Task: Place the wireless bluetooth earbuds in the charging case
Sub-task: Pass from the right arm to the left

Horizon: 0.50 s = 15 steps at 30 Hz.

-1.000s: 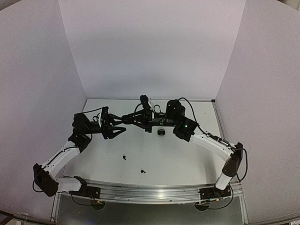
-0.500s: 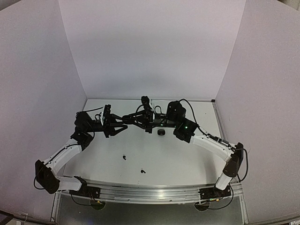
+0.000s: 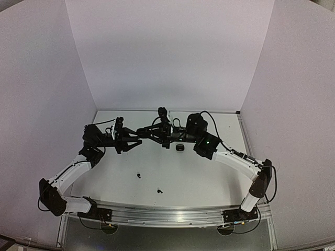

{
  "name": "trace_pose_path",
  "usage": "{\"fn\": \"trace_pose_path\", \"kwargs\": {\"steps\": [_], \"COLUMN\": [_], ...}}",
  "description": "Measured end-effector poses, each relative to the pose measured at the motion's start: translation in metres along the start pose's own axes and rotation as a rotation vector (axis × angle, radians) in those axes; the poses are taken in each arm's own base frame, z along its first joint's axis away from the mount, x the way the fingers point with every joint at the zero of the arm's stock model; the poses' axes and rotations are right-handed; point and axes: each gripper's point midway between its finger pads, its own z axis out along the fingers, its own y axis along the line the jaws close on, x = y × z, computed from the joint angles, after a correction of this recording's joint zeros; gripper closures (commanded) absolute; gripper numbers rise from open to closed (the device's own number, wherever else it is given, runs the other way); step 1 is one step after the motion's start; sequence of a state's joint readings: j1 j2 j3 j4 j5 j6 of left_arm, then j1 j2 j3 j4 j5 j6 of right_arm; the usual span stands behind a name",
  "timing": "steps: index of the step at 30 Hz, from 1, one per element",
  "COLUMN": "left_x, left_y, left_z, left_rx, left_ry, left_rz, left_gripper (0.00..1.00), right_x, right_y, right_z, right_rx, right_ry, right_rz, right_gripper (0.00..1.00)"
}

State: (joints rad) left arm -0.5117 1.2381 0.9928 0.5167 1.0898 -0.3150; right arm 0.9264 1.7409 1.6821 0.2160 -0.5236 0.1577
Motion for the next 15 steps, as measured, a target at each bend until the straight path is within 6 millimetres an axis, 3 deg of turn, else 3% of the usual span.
{"fn": "trace_pose_path", "kwargs": {"steps": [15], "left_x": [-0.0009], "left_y": [-0.0017], "left_z": [0.0000], "left_rx": [0.008], "left_ry": [-0.001], "left_rz": [0.007], "left_gripper": [0.69], "right_x": [0.0001], "right_y": [-0.0001], "right_z": [0.0001], "right_rx": [0.000], "right_ry": [-0.003], "right_rz": [-0.002], "right_gripper": [1.00]}}
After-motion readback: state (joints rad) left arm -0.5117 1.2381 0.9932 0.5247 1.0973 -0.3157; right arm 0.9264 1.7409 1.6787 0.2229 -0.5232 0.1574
